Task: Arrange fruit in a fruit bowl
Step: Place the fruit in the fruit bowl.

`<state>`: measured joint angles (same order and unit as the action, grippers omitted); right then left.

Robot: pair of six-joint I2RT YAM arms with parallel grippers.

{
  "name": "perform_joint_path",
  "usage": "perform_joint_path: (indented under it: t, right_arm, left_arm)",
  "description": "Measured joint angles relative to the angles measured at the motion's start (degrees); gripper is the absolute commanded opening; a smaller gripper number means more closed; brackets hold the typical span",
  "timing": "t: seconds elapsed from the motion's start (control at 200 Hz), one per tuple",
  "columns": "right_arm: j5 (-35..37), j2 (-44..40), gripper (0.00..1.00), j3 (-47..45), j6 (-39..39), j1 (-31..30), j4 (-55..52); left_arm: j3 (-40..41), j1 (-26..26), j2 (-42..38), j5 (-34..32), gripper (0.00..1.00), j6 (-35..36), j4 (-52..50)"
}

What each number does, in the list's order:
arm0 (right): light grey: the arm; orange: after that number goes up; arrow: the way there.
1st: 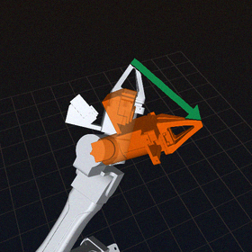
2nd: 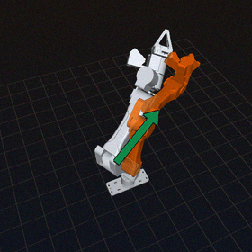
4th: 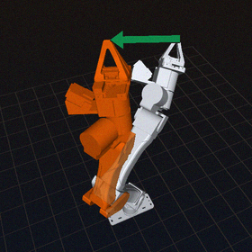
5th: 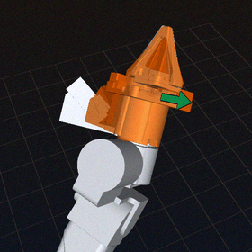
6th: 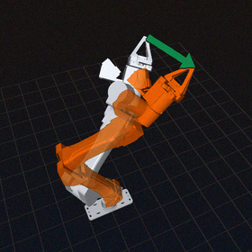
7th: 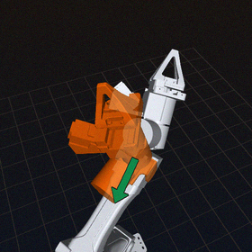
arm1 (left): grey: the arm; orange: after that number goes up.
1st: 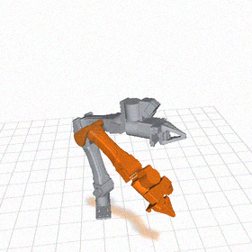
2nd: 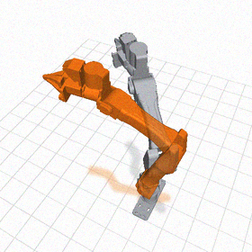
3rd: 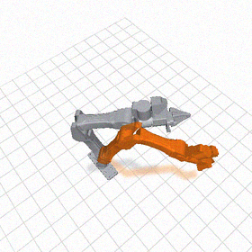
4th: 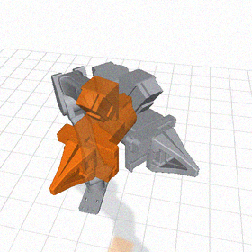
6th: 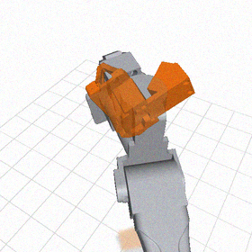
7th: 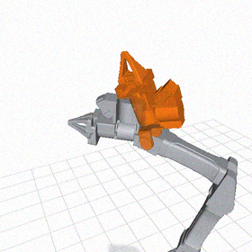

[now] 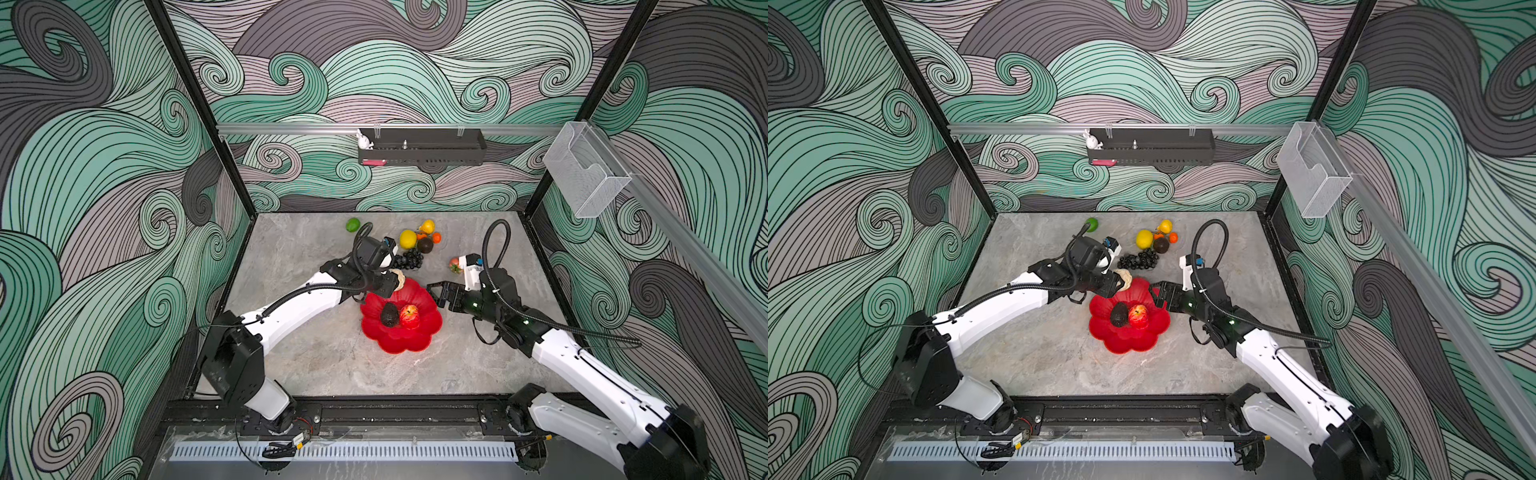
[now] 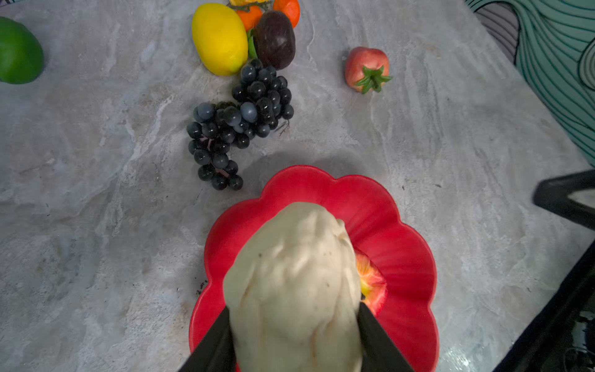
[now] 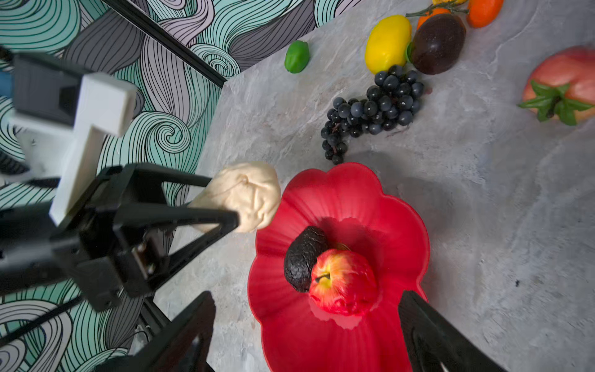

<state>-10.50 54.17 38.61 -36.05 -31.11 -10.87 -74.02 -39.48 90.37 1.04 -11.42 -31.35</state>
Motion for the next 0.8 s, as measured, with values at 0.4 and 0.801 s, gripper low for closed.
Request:
perform_joint_path:
  t: [0.4, 0.801]
  right_arm:
    - [0.61, -10.86, 0.90, -9.44, 1.01, 0.00, -7.56]
    - [1.53, -13.99, 0.90, -11.58, 1.40, 0.00, -8.74]
  left_arm:
    - [-22.49, 0.52, 18.14, -0.07, 0.43, 0.46, -19.80]
    - [-34.80, 0.52, 29.83, 2.21, 0.44, 1.33, -30.84]
